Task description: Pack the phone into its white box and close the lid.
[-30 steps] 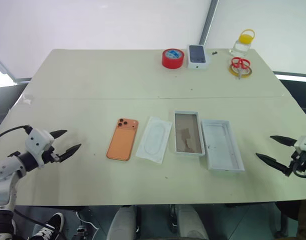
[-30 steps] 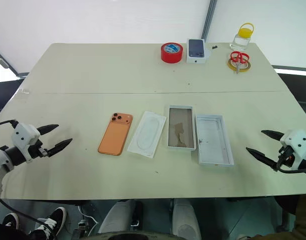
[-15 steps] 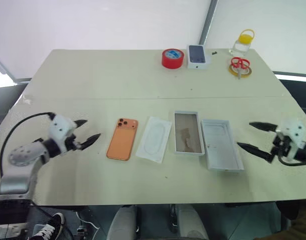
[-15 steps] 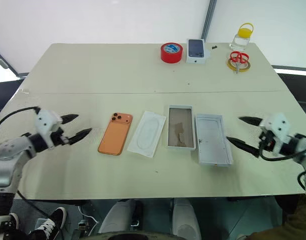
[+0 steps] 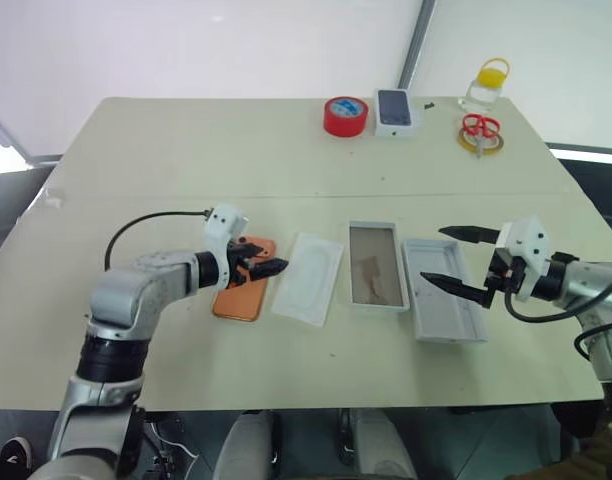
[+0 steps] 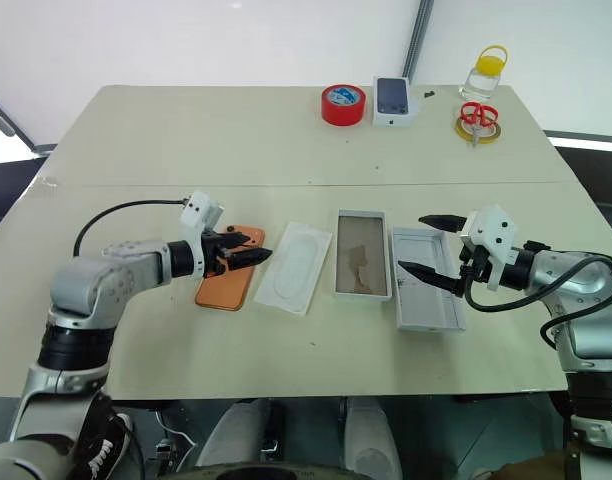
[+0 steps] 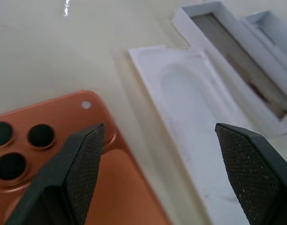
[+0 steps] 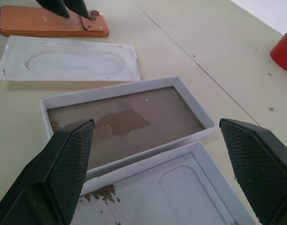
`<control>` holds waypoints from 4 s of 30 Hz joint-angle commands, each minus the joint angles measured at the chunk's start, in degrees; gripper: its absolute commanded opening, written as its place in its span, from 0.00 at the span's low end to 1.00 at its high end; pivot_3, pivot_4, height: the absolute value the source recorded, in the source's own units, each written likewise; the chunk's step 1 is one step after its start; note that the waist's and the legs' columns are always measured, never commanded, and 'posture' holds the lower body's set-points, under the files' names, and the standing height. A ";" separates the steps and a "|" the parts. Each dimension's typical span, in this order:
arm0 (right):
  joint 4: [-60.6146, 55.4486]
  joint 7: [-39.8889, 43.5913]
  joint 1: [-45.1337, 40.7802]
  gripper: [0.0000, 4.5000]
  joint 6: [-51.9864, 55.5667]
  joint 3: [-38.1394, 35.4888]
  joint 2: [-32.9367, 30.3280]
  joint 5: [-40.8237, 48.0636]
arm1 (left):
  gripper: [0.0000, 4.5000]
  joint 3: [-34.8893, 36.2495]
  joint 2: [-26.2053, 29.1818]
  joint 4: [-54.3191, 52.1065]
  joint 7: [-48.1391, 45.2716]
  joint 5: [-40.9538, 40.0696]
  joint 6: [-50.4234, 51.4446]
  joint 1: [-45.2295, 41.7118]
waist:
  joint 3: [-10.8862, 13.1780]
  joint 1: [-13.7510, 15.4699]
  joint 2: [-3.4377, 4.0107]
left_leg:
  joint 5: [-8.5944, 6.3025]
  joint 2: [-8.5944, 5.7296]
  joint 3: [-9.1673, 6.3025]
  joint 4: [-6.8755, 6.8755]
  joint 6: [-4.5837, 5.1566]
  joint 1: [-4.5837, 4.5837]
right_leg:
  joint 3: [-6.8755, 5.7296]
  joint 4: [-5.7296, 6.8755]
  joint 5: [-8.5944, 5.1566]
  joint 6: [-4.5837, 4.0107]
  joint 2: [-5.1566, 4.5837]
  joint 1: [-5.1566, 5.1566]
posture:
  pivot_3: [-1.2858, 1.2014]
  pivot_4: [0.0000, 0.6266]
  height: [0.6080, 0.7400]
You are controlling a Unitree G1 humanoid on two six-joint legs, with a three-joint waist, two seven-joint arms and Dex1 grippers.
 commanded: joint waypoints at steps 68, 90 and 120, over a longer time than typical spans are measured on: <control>1.69 4.64 -8.85 0.01 -2.33 24.09 6.90 -15.24 | 0.00 26.77 -21.28 5.33 21.91 -2.40 21.04 -13.64 | 0.03 0.00 -0.12 | 0.12 -0.04 -0.09 -0.08 -0.26 0.41 | 0.01 -0.02 -0.01 0.00 0.01 0.38 | 0.52 0.24 0.99; -3.21 3.13 -11.81 0.66 3.78 20.88 9.50 -12.24 | 0.00 27.32 -28.31 3.49 26.73 -2.00 22.87 -12.86 | 0.06 0.05 -0.17 | 0.25 -0.05 -0.12 -0.12 -0.49 0.39 | 0.00 -0.01 -0.01 0.00 0.02 0.36 | 0.52 0.24 0.99; 3.90 2.00 -5.62 0.67 0.87 6.72 1.35 -6.44 | 0.42 20.59 -36.08 7.91 30.51 -0.92 15.34 -11.18 | 0.11 0.12 -0.25 | 0.22 -0.01 -0.12 -0.08 -0.43 0.28 | -0.01 -0.07 -0.05 -0.07 0.07 0.31 | 0.52 0.24 0.99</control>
